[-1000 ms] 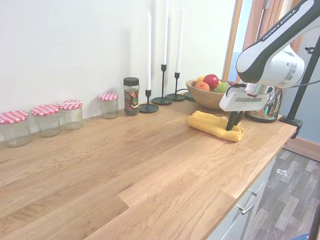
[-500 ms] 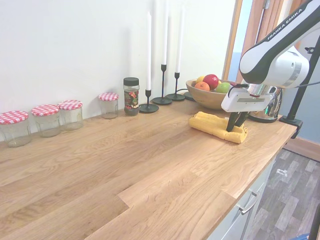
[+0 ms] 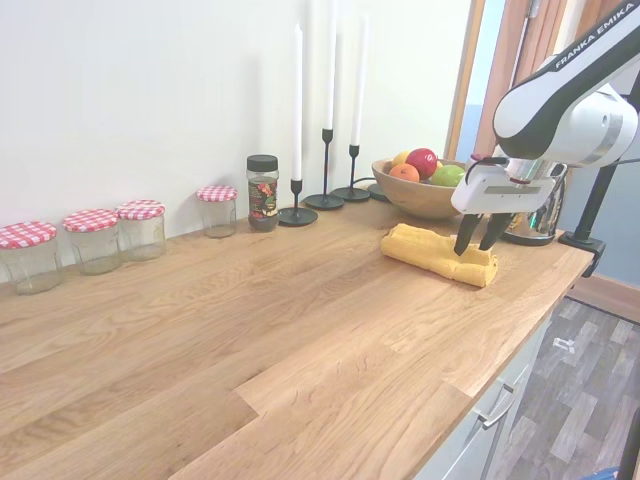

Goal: Wipe the counter

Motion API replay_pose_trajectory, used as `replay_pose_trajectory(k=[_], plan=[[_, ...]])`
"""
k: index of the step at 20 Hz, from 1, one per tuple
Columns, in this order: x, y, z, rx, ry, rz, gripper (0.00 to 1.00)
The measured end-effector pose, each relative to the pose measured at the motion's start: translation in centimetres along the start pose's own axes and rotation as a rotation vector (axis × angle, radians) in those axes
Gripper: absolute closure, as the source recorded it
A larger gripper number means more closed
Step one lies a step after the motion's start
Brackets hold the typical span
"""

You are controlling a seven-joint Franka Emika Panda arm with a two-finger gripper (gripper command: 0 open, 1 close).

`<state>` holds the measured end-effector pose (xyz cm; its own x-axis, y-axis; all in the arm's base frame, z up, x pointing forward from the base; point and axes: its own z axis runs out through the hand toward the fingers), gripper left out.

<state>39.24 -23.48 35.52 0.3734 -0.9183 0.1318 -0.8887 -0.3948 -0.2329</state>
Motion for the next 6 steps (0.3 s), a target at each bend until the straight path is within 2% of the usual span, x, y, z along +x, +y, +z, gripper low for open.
replay_pose_trajectory(k=[6], plan=[[0.4,0.7,-2.7,0.032,0.036,0.017,0.00]])
